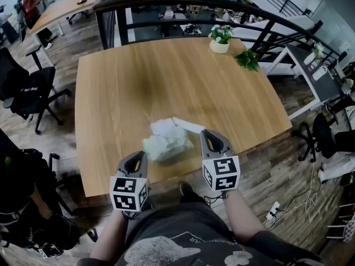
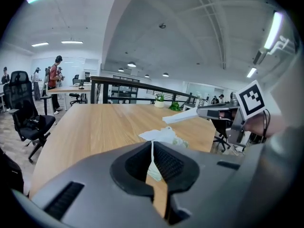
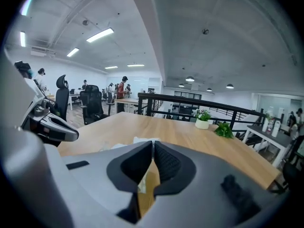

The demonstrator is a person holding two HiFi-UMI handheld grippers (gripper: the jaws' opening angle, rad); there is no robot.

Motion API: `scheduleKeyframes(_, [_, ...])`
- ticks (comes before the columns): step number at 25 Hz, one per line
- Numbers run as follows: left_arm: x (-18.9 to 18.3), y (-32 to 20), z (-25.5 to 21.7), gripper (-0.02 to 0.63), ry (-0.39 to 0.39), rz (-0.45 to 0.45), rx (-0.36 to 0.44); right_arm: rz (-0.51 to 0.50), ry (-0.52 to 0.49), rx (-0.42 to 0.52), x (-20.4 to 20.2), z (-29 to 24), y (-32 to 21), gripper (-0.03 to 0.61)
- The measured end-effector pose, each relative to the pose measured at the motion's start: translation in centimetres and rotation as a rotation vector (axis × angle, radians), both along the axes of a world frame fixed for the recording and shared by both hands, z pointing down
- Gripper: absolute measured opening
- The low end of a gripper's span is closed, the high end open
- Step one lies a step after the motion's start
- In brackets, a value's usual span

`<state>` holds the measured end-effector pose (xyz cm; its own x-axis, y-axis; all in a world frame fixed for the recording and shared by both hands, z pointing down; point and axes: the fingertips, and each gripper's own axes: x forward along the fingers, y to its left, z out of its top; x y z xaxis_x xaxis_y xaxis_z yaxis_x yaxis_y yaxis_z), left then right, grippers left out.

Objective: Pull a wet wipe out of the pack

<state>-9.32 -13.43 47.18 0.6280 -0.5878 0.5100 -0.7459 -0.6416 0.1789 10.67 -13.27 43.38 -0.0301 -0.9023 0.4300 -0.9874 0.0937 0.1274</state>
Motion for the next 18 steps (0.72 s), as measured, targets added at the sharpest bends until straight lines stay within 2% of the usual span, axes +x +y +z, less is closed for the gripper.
scheduleKeyframes(10, [-3.4, 1.3, -1.7, 0.017, 0.048, 0.145, 0.031, 0.203, 0.028, 0.008, -2.8, -1.3, 6.6, 0.034])
scheduleKeyframes(18, [-4.8, 2.4, -2.3, 0.016, 0.079, 0.191, 0.031, 0.288, 0.035, 0.009, -4.9, -2.0, 11.5, 0.034])
